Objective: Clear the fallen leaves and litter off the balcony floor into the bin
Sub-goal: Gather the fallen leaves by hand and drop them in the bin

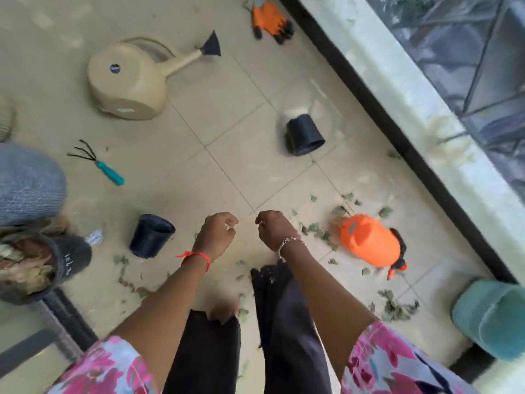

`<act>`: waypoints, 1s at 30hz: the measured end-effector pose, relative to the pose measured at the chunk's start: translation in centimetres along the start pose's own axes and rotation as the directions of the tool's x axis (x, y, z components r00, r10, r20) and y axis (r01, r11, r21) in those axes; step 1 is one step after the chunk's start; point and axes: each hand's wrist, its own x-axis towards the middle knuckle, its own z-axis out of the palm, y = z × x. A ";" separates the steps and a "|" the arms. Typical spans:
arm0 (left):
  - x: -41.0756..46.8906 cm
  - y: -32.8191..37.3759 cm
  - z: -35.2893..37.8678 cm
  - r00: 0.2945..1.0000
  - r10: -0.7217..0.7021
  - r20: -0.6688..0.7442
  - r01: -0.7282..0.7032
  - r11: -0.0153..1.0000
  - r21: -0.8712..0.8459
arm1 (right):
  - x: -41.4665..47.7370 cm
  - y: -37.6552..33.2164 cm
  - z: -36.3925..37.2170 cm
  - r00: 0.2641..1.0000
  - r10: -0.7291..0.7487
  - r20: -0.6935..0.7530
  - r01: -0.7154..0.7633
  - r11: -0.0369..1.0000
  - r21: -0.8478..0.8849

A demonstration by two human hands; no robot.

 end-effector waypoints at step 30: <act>-3.2 6.9 -29.5 0.845 -0.136 -0.517 0.050 0.983 -0.177 | 3.3 -33.2 -19.1 0.612 -0.735 0.290 0.757 0.439 -0.484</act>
